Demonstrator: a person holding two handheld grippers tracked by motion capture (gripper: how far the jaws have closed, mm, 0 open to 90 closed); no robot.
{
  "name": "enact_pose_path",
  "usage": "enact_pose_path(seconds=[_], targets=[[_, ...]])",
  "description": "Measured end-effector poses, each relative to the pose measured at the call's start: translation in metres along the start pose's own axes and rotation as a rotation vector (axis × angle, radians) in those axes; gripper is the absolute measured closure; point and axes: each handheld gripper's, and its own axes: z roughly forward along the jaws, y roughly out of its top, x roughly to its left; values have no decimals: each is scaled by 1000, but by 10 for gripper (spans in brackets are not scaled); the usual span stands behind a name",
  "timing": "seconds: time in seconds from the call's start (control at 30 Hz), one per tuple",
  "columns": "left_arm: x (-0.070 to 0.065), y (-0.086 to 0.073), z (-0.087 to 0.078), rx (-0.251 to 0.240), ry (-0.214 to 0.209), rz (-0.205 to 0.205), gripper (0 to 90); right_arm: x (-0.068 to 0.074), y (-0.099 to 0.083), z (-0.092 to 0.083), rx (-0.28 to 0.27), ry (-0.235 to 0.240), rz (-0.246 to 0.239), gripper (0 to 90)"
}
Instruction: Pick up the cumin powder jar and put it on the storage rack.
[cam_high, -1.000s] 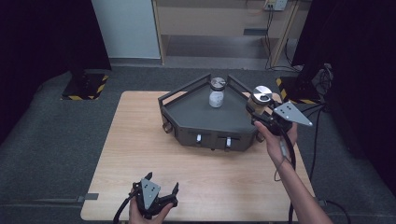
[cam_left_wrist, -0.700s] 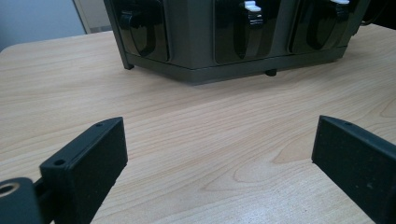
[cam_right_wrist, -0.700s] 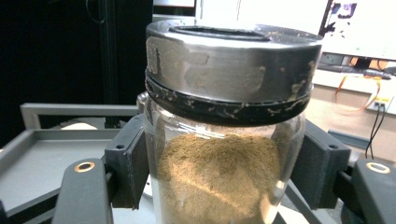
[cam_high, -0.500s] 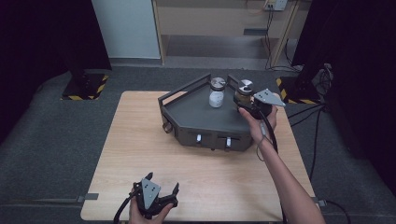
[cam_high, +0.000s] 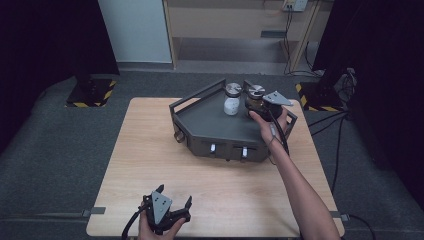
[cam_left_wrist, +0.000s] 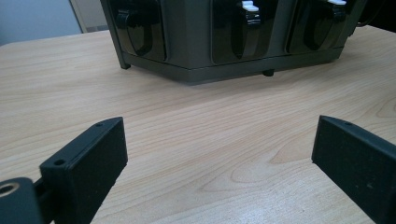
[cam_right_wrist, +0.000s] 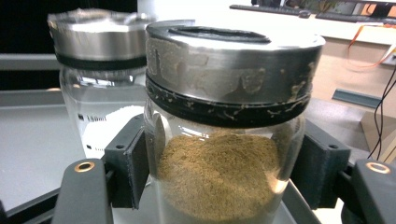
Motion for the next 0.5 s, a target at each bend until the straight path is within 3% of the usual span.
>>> enact_pose_path(seconds=[0.5], targets=[[0, 0, 1, 3, 0, -5, 21, -4, -5, 3, -2, 12, 37, 308]])
